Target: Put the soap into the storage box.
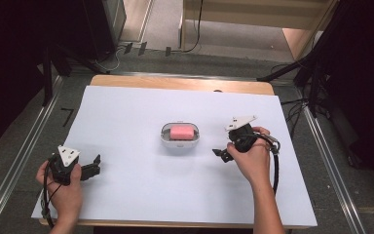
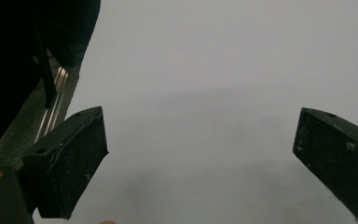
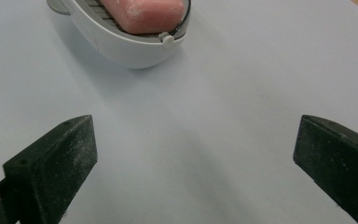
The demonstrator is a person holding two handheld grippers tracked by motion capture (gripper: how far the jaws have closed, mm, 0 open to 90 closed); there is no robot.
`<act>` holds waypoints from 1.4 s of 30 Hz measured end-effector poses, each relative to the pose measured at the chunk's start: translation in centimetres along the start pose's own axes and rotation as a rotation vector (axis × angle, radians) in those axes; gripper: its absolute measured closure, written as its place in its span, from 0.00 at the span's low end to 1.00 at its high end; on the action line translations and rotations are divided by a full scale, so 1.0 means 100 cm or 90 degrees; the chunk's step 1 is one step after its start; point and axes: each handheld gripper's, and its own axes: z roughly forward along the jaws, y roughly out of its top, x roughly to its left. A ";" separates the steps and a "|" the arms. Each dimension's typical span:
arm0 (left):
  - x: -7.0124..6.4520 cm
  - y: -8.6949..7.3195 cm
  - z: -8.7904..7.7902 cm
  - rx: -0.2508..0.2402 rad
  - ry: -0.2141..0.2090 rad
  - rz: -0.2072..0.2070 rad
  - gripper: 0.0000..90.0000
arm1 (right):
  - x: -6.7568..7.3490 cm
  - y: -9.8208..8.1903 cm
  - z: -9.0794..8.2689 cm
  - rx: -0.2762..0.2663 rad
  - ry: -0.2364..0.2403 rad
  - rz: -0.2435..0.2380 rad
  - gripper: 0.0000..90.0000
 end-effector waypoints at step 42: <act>-0.001 0.000 0.000 0.002 0.005 0.006 0.04 | -0.009 -0.103 -0.041 -0.069 -0.066 0.108 0.00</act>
